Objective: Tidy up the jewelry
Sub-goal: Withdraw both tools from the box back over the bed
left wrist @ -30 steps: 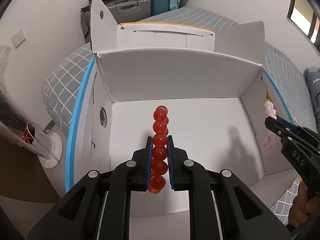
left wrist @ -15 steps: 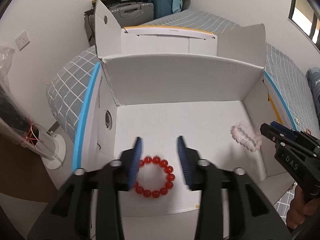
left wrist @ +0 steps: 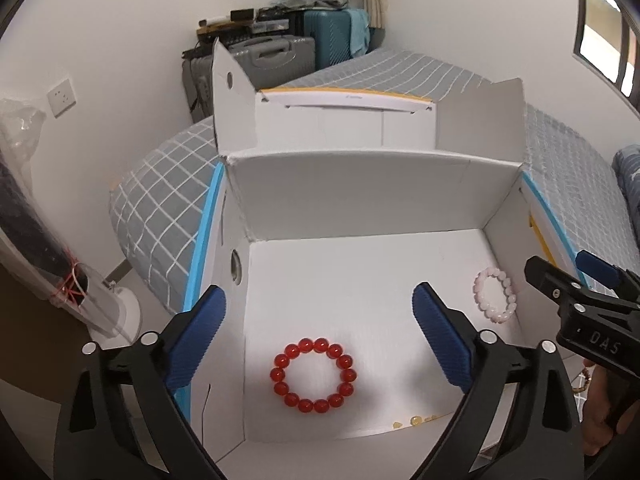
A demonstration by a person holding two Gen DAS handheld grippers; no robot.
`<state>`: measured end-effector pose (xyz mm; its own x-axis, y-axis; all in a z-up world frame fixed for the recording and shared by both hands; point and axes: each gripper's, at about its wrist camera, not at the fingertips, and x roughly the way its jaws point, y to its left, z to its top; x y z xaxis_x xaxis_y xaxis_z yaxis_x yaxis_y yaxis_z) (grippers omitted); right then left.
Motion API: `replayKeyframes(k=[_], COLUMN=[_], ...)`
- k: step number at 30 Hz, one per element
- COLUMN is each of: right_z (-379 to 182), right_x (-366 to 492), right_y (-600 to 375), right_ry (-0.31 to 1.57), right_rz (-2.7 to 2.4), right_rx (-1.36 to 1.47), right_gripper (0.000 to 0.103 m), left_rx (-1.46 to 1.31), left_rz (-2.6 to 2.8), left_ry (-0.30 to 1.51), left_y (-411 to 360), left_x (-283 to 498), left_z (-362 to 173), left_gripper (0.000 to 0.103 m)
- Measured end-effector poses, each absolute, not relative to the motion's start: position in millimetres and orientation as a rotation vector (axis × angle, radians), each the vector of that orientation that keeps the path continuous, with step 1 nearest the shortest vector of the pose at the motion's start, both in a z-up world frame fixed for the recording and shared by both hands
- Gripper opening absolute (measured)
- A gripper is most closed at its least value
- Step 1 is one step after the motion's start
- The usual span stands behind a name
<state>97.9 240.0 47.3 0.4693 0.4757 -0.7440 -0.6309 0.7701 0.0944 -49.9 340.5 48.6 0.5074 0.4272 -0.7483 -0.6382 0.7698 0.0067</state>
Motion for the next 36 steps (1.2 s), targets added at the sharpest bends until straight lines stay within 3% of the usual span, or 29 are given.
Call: replayKeyframes(k=[15, 36], right_z=[73.8, 91.1], right_x=[89.8, 81.3], right_y=[187.8, -16.8], right_ry=[0.764, 0.762], right_rz=[0.586, 0.268], right_rx=[-0.175, -0.088], right_gripper=[0.095, 0.095], left_rx=[-0.231, -0.125], left_rz=[0.589, 0.311], left_ry=[0.772, 0.752], left_y=[300.8, 150.0], left_x=[-41.2, 8.4], left_z=[74.2, 99.7], left_gripper=[0.097, 0.097])
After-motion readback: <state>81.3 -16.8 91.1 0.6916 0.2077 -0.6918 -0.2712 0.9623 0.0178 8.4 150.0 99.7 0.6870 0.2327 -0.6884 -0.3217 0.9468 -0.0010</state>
